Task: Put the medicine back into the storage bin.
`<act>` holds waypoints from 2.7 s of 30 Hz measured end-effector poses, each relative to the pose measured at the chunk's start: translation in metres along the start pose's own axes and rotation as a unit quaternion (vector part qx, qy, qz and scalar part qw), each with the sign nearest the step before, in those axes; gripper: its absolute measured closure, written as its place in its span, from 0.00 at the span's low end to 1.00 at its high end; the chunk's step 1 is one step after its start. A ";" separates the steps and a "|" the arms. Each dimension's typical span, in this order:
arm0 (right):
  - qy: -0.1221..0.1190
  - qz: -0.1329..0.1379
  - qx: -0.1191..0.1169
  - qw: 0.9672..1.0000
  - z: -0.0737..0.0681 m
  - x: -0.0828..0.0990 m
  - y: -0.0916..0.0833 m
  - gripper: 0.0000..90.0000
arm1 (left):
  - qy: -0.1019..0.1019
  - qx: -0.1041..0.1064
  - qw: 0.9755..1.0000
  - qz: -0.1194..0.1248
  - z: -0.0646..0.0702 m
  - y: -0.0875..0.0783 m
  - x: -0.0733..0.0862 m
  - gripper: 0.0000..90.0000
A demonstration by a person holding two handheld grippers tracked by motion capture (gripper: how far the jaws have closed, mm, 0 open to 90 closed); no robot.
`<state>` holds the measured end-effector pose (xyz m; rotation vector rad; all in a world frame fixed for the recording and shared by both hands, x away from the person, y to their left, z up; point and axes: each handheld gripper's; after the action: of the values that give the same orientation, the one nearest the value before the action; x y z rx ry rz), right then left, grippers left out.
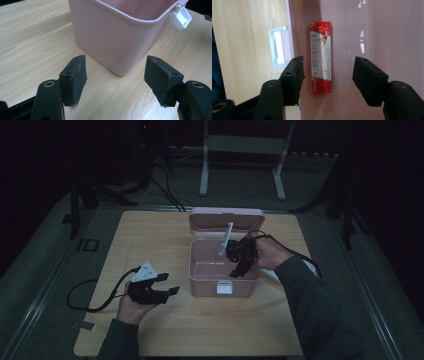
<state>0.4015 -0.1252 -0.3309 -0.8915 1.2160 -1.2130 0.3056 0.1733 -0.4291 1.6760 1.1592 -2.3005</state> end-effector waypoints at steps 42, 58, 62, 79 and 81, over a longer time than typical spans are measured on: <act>0.178 0.053 0.083 0.979 0.029 0.154 -0.015 0.59 | 0.005 0.002 1.000 -0.010 0.001 0.004 0.002 0.38; 0.224 0.030 0.080 0.971 0.054 0.181 0.015 0.64 | 0.005 0.003 1.000 -0.013 0.001 0.006 0.003 0.38; 0.234 0.017 0.077 0.969 0.061 0.185 0.023 0.64 | 0.005 0.003 1.000 -0.016 0.002 0.007 0.003 0.38; 0.239 -0.052 0.074 0.967 0.081 0.190 0.055 0.76 | 0.006 0.004 1.000 -0.016 0.002 0.006 0.003 0.38; 0.240 -0.062 0.071 0.966 0.083 0.192 0.059 0.79 | 0.006 0.004 1.000 -0.016 0.001 0.006 0.003 0.38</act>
<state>0.4810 -0.3109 -0.4102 -0.5882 1.4451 -1.6586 0.3061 0.1691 -0.4348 1.6890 1.1901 -2.3190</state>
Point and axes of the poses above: each handheld gripper's, and its own axes: y roughly forward along the jaws, x roughly out of its underside, z roughly to its right, and after that the axes turned 5 degrees about x, right-handed
